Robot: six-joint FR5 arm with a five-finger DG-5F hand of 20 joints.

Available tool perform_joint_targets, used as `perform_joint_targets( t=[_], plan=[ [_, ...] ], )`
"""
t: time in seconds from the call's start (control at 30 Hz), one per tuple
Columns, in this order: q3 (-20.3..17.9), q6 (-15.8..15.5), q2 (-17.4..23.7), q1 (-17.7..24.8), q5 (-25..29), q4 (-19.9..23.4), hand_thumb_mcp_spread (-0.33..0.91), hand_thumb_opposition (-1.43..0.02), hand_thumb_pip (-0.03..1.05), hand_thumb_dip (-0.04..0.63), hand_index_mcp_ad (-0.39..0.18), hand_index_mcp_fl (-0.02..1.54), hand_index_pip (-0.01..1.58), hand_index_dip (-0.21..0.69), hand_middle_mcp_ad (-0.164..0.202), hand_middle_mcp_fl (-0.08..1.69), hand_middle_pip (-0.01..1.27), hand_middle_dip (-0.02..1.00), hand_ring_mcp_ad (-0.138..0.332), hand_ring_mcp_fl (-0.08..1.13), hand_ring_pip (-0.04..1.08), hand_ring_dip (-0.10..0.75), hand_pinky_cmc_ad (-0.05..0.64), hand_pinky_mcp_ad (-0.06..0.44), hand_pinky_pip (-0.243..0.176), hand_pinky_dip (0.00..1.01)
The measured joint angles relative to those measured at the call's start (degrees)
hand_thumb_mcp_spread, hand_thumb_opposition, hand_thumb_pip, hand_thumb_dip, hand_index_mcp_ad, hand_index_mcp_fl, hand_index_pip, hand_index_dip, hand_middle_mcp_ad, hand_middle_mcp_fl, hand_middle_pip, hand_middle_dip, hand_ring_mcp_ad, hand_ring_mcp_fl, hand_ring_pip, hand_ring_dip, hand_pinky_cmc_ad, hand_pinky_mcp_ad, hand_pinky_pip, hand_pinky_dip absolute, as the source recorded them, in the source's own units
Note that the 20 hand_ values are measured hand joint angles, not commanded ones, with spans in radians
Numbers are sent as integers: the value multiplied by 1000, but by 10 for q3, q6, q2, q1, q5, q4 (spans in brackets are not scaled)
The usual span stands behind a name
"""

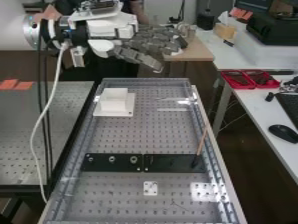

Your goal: Grab the drill bit and place it in the clear container

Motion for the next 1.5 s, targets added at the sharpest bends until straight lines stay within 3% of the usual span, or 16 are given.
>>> perform_joint_targets(
  t=[1.5],
  plan=[
    [18, 0, -8, -15, -29, -21, 354, -691, 208, 70, -82, 56, 89, 202, 72, 70, 138, 185, 176, 12, 105, 38, 463, 328, -96, 372]
  ],
)
